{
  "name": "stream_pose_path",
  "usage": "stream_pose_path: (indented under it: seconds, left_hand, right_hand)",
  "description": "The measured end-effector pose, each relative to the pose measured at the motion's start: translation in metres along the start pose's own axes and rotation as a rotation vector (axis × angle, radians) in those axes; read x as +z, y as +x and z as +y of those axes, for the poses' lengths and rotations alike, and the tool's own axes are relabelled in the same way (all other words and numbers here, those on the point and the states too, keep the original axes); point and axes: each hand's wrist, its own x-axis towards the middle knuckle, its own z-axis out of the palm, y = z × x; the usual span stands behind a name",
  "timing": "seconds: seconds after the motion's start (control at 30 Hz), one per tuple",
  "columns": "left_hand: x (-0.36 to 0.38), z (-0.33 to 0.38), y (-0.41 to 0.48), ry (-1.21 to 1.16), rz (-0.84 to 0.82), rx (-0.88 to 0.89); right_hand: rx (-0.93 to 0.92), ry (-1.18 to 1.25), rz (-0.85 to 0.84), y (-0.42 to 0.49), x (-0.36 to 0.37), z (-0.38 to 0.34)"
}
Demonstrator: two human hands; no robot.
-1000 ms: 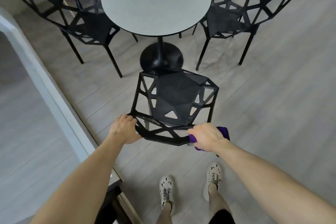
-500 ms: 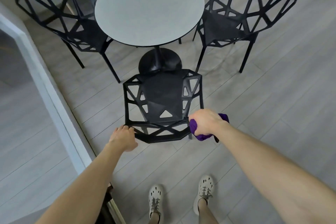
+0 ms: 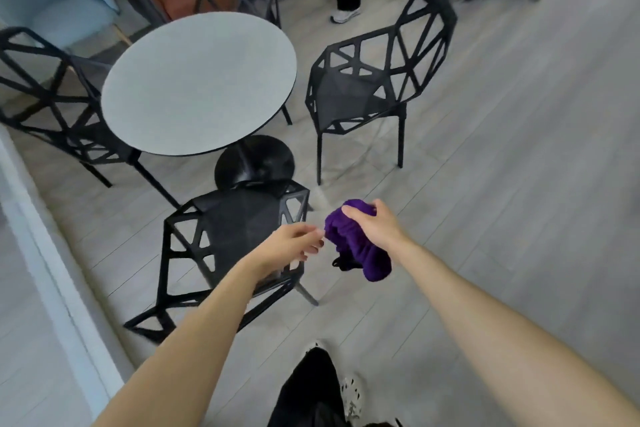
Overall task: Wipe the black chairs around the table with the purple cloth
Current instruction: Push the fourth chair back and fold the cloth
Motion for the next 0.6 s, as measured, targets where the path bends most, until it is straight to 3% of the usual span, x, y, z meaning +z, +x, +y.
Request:
stream_pose_path:
  seconds: [0.13,0.23,0.43,0.6]
  left_hand:
    - [0.033,0.089,0.075,-0.132,-0.080,0.092]
    - [0.052,0.143,0.146,-0.181,-0.045,0.113]
    - [0.080,0.253,0.268,-0.079,-0.167,0.144]
    - [0.097,0.348,0.335,-0.004,-0.237,0.212]
  right_hand:
    - [0.041,0.197,0.070,0.044,-0.058,-0.013]
    - [0.088,0.332,0.126,0.082,-0.110,-0.021]
    - [0.119,0.410,0.261,0.129,-0.236,-0.033]
    - [0.061,0.409,0.151,0.163,-0.331,-0.051]
